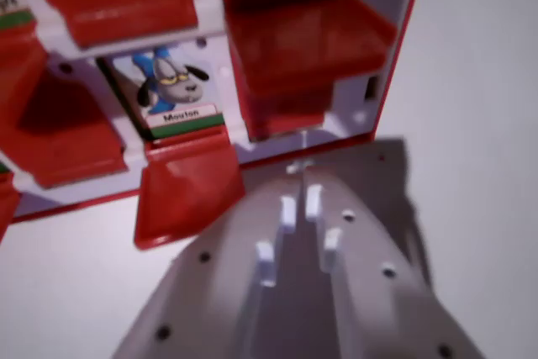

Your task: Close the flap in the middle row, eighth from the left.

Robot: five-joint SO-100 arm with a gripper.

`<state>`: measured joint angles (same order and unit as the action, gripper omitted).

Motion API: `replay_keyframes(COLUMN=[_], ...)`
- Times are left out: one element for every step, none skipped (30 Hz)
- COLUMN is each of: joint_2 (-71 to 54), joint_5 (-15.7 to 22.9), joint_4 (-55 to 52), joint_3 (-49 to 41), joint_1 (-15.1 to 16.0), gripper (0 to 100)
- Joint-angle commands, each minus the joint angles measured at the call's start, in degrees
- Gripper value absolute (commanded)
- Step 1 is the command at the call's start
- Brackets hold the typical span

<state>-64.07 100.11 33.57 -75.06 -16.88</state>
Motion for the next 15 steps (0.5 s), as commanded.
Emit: replay_keyframes(joint_2=[0.18,0.88,1.58,2.29,2.9,3.6,4.13,4.57,5.01,5.45,5.8,6.24,6.5,6.77,6.94], joint_5=[-0.53,-0.53,-0.53,-0.62,-0.7,-0.7,-0.7,-0.7,-0.7,-0.7,-0.79,-0.88,-1.05,-1.32,-1.67], joint_4=[-2.37,-2.37,-2.46,-2.46,-2.64,-2.9,-3.08,-3.6,-3.87,-3.87,-3.87,-3.96,-4.13,-4.22,-4.31], joint_3=[8.26,8.96,9.76,10.46,11.07,11.51,11.95,12.22,12.57,12.92,13.18,13.45,13.71,14.06,14.41], joint_1=[0.09,0.09,0.09,0.09,0.09,0.09,0.09,0.0,0.0,0.0,0.0,0.0,0.0,0.09,0.18], gripper=[0,0,0,0,0,0,0,0,0,0,0,0,0,0,0])
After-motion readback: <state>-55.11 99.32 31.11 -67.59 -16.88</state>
